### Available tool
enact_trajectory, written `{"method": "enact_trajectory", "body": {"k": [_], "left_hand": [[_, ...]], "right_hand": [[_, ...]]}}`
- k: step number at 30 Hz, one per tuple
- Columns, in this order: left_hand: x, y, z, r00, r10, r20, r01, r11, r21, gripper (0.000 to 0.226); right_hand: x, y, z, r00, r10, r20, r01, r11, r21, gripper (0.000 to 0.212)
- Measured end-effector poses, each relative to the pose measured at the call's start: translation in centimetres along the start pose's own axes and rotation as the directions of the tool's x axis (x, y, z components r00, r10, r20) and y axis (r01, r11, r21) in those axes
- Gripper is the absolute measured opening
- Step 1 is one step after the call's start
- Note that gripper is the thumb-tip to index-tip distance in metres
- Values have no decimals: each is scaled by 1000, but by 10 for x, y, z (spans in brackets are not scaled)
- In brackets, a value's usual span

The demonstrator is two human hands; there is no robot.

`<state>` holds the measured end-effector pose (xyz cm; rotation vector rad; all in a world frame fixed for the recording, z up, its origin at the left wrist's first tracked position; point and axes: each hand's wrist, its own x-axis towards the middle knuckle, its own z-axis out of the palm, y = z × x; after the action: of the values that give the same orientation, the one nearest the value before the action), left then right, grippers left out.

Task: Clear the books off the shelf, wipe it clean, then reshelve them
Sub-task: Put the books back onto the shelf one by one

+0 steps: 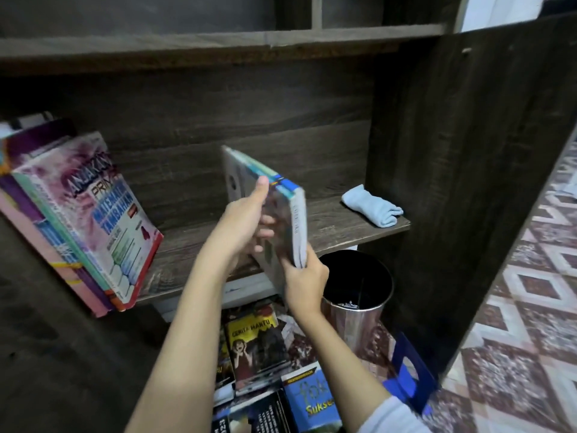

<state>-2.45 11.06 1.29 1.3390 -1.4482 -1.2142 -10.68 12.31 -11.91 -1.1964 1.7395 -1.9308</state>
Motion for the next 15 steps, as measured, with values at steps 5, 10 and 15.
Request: {"method": "enact_trajectory", "body": {"k": [5,10,15], "left_hand": [[6,-64,-6,973,-5,-230,65,966,251,41],[7,-114,-5,957,-239,-166,248,968,36,28],[12,-121,5,951,-294,-95,289,955,-64,24]], "right_hand": [[-6,-1,26,868,496,-6,-442,780,443,17],[-6,21,33,548,835,52,-630,371,682,28],[-11,27,44,513,838,184,-635,228,738,37]]}}
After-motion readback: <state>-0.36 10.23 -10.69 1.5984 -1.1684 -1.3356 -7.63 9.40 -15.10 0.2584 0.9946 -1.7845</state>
